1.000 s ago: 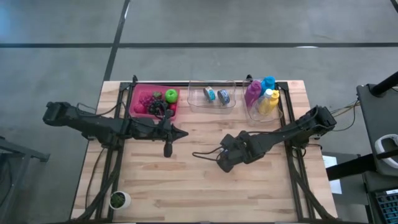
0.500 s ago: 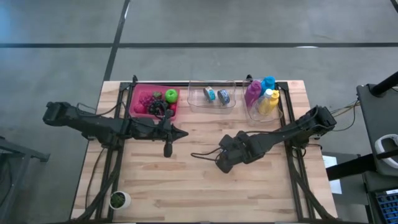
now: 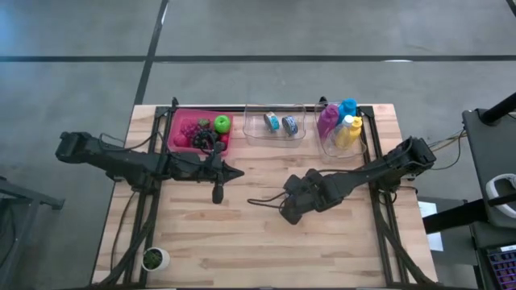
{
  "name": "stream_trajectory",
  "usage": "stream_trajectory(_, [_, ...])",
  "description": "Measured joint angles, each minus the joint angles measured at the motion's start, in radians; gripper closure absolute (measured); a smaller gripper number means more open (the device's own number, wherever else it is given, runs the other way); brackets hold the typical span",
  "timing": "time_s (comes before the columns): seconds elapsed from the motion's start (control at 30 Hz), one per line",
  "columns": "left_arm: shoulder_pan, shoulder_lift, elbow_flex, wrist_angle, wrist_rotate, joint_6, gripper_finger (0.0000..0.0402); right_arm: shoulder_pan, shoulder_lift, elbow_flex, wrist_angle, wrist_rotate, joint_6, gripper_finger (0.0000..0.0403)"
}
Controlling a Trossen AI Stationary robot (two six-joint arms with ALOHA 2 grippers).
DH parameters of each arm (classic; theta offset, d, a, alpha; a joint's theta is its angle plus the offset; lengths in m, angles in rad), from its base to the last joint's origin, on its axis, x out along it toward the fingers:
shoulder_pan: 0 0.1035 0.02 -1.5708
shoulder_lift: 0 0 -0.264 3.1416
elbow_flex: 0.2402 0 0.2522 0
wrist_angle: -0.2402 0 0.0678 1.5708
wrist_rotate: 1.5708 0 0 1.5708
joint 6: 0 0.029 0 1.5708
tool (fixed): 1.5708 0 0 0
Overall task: Pick & Place Food Item
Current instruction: Put the blue pink tuna can into the left transparent bin
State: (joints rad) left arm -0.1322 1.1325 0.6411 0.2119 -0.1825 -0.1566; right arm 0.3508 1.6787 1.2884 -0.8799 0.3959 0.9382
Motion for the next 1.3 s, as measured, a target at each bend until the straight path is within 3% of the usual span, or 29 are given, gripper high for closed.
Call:
stream_trajectory(0.63, [0.000,0.000,0.000,0.000,0.000,0.000,0.0398,0.000,0.000,0.000,-0.028,-0.030,0.271,0.0061])
stream_trajectory(0.97, [0.000,0.000,0.000,0.000,0.000,-0.001,0.0398,0.000,0.000,0.000,-0.055,-0.064,0.408,0.0042])
stream_trajectory(1.3, [0.000,0.000,0.000,-0.001,0.000,-0.003,0.0398,0.000,0.024,-0.005,-0.068,-0.067,0.416,0.0042])
